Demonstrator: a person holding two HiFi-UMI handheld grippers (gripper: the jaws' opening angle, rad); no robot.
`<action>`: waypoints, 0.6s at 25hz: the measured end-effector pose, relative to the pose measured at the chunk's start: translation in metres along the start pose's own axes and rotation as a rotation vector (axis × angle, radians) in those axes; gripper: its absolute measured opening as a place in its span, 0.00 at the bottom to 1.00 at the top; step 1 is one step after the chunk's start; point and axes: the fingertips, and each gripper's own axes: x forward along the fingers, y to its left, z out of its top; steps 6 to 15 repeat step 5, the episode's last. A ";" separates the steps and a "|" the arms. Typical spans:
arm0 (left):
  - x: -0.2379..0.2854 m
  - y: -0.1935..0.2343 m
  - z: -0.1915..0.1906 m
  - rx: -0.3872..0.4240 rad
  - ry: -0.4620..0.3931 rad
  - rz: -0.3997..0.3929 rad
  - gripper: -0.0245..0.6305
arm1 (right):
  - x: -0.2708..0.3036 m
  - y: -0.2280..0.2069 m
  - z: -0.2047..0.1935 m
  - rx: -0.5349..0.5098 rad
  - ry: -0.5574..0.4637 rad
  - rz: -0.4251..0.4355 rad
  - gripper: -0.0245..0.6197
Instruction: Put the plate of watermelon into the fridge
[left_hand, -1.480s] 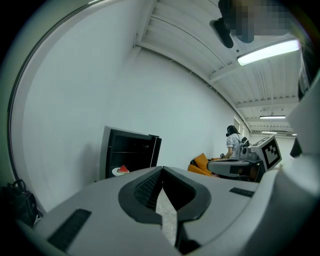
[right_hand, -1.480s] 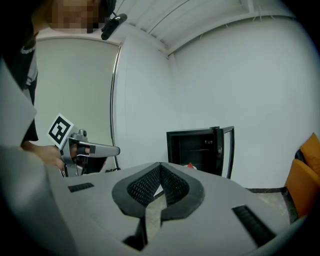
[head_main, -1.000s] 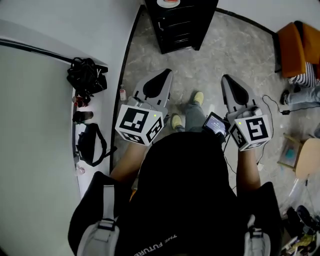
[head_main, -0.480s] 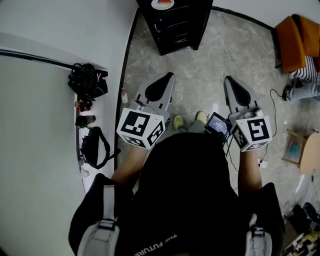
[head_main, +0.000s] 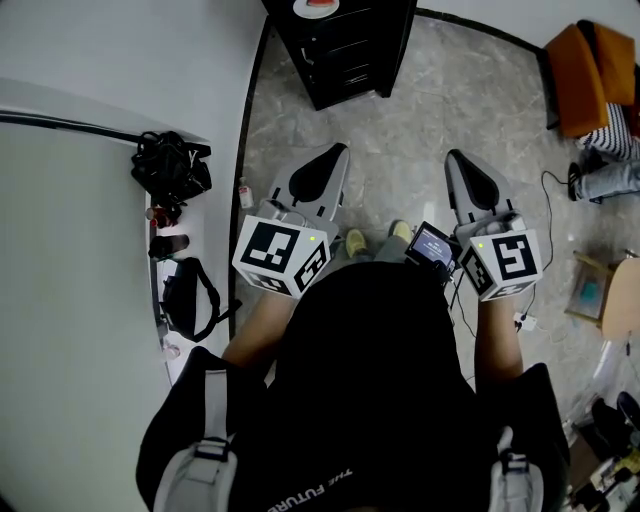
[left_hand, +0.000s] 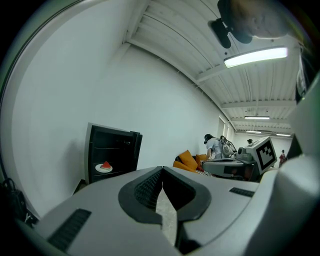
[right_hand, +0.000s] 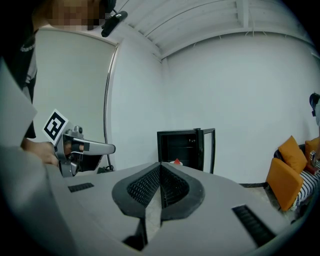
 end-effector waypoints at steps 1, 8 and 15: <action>-0.001 0.000 0.000 -0.002 0.000 -0.001 0.06 | 0.000 0.001 0.000 0.000 0.002 -0.001 0.05; -0.005 0.002 -0.002 -0.005 0.001 -0.006 0.06 | 0.001 0.008 -0.001 -0.011 0.000 0.009 0.05; -0.005 0.002 -0.002 -0.005 0.001 -0.006 0.06 | 0.001 0.008 -0.001 -0.011 0.000 0.009 0.05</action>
